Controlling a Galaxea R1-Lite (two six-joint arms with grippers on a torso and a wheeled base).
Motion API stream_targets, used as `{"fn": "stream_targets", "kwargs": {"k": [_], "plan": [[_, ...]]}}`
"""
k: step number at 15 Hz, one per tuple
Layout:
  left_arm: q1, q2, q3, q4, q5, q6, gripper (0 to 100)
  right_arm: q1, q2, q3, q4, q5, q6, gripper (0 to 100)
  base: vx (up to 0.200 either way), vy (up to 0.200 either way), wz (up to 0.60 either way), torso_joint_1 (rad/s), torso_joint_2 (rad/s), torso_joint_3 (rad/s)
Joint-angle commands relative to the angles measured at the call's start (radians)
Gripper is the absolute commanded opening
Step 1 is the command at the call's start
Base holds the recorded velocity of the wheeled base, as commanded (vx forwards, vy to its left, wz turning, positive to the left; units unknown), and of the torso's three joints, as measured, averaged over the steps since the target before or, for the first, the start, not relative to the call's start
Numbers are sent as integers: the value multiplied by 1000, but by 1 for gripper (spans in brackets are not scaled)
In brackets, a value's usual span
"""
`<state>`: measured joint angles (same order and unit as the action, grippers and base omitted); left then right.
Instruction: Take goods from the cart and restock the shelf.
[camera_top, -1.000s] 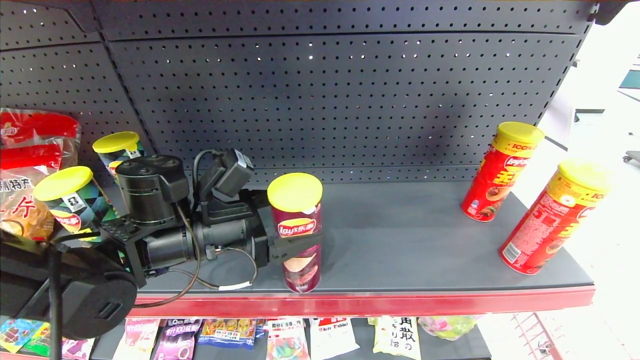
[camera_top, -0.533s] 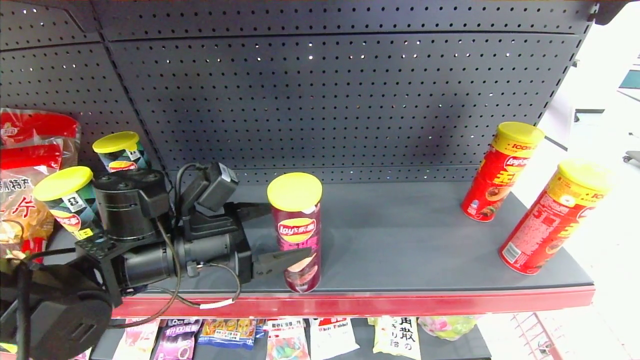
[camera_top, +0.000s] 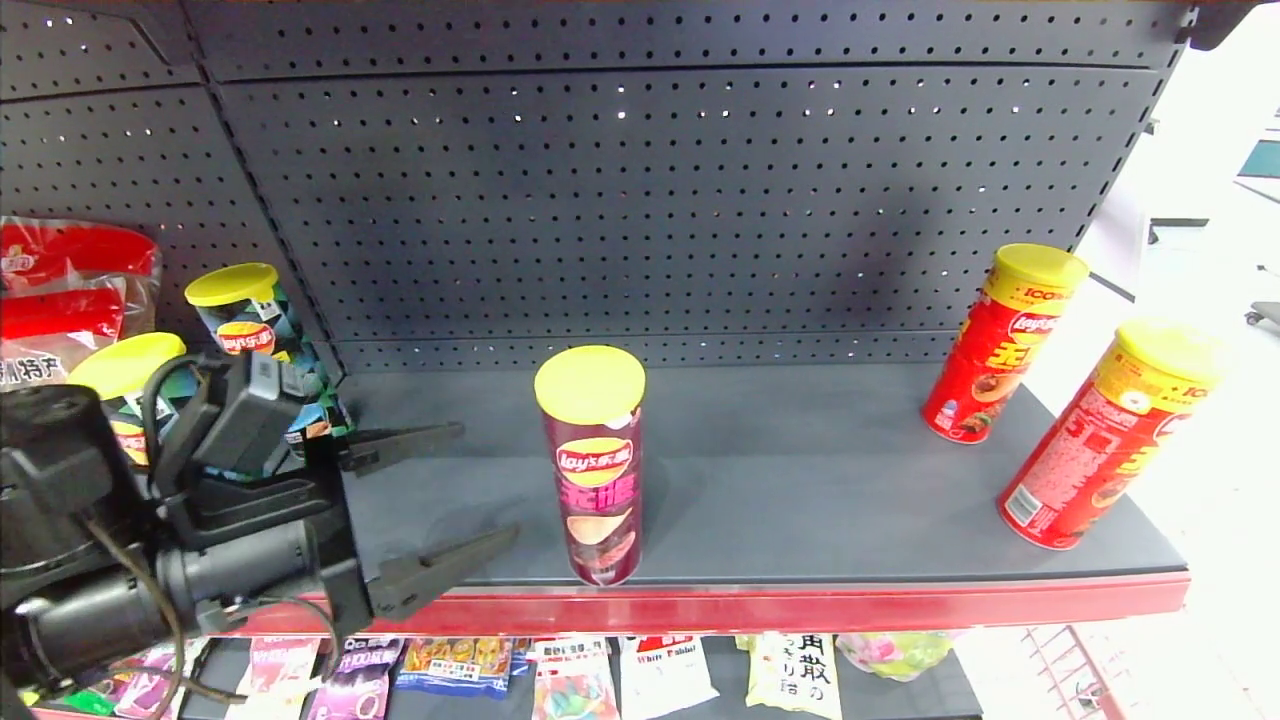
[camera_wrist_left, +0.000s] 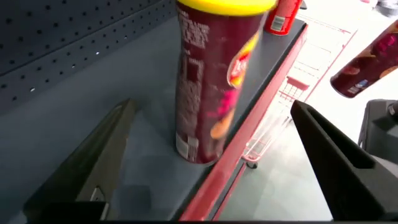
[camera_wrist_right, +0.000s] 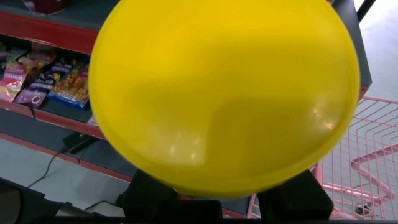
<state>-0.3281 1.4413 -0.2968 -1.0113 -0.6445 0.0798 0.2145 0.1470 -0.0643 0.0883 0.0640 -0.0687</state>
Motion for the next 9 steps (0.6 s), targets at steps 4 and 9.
{"fn": "stream_targets", "kwargs": {"k": [4, 9], "plan": [[14, -364, 157, 33, 307, 9, 100, 13, 6, 0, 1, 3, 0, 0, 0, 0, 0, 0, 0, 0], [12, -558, 96, 303, 870, 18, 100, 22, -1, -3, -1, 0, -10, 0, 0, 0, 0, 0, 0, 0]]}}
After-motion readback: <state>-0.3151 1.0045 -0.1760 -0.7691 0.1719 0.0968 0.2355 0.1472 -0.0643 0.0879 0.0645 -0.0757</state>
